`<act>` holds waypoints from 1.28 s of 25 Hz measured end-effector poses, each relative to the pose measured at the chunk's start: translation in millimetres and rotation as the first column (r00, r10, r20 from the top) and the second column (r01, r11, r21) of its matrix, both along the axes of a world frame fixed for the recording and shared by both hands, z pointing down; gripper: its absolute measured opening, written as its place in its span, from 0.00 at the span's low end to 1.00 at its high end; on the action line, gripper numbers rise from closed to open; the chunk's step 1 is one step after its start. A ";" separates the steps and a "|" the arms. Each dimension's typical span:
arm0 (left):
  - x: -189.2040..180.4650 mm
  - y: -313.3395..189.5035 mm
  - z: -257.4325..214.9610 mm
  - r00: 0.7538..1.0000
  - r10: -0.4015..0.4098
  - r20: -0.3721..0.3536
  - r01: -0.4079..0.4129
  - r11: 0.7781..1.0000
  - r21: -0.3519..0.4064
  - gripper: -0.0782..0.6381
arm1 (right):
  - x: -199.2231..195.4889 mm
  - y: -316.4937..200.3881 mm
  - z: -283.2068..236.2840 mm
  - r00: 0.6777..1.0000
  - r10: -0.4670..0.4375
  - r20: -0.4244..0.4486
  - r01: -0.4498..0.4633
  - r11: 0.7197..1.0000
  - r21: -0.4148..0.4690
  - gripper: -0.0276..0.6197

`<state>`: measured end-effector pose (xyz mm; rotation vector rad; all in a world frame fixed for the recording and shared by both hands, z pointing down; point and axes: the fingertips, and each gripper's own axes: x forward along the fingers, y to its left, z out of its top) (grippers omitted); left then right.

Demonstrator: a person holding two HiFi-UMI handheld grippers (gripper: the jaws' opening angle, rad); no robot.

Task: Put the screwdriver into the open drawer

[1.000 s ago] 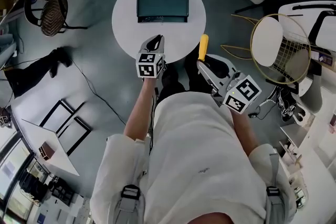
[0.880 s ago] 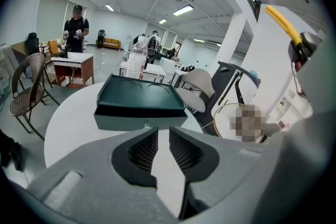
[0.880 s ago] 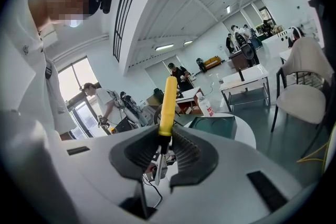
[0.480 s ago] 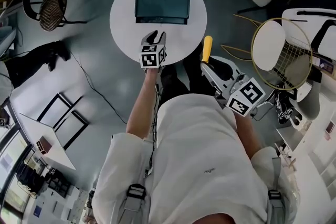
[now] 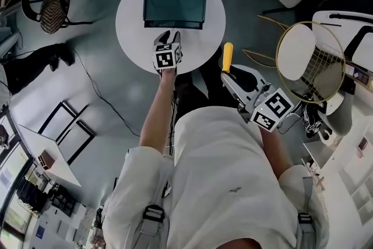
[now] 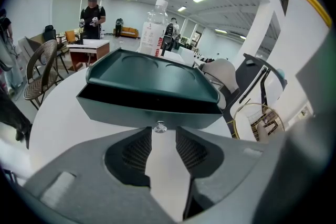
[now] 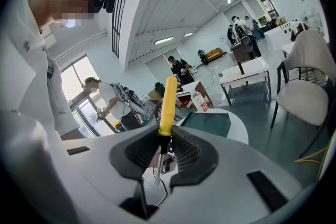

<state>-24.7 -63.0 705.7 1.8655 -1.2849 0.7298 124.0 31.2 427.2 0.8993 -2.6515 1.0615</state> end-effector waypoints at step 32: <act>-5.7 3.4 10.3 0.994 -0.083 0.068 0.084 0.996 -0.016 0.23 | 15.6 -0.7 6.7 0.999 -0.035 0.011 0.035 0.999 -0.012 0.17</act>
